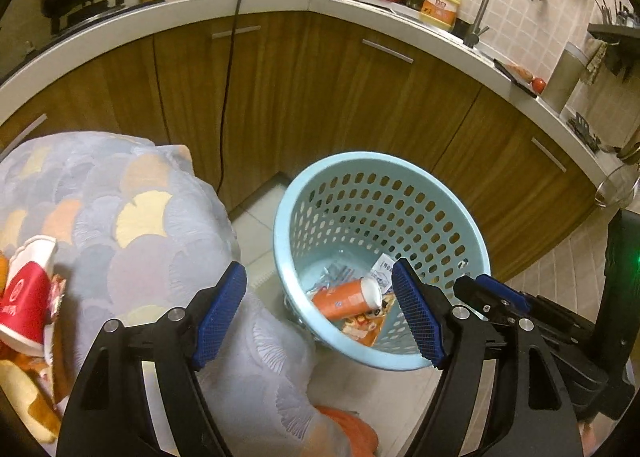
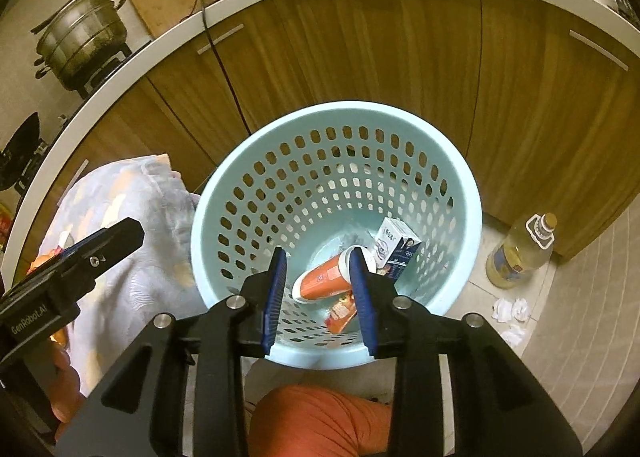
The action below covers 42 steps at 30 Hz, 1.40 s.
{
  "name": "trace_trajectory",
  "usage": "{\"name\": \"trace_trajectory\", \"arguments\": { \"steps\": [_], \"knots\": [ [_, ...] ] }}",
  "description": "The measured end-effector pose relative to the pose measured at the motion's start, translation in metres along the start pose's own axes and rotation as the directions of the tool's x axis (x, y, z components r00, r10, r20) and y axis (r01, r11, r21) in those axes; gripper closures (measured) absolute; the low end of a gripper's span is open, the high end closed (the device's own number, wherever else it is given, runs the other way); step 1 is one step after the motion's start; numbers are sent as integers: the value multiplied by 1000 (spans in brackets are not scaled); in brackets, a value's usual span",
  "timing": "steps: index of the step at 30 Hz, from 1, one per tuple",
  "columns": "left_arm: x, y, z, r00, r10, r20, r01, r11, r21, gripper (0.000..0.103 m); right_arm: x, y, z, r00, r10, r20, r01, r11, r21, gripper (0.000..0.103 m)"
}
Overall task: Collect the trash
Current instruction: 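Open both tools to drop the cup and wrapper into the wastebasket, then grasp a bok choy stalk with each tool from the table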
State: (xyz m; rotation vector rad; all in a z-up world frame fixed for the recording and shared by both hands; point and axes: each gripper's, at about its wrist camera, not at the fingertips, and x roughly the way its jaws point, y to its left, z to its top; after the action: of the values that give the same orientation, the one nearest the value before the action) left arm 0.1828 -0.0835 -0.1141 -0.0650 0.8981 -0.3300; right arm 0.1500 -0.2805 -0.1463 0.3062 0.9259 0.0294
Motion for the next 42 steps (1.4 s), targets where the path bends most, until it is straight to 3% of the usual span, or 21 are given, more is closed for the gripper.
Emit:
{"name": "trace_trajectory", "arguments": {
  "steps": [10, 17, 23, 27, 34, 38, 42],
  "knots": [
    [-43, 16, -10, 998, 11, 69, -8, 999, -36, 30, -25, 27, 1, 998, 53, 41, -51, 997, -53, 73],
    [-97, 48, -26, 987, 82, 141, -68, 993, -97, 30, -44, 91, -12, 988, 142, 68, -128, 975, -183, 73],
    [-157, 99, -56, 960, 191, 206, -148, 967, -208, 30, -46, 159, -44, 973, 226, 47, -199, 925, -323, 68],
    [-194, 142, -84, 932, 296, 211, -221, 922, -318, 30, -50, 207, -74, 952, 307, 15, -271, 863, -426, 64],
    [-254, 234, -133, 878, 443, 180, -295, 799, -525, 30, -55, 280, -120, 923, 380, -63, -351, 762, -544, 64],
    [-273, 271, -156, 869, 472, 148, -309, 752, -582, 31, -55, 318, -146, 906, 409, -111, -391, 706, -590, 64],
    [-278, 296, -170, 870, 474, 138, -301, 731, -613, 38, -47, 346, -166, 899, 413, -147, -406, 660, -631, 64]
  ]
}}
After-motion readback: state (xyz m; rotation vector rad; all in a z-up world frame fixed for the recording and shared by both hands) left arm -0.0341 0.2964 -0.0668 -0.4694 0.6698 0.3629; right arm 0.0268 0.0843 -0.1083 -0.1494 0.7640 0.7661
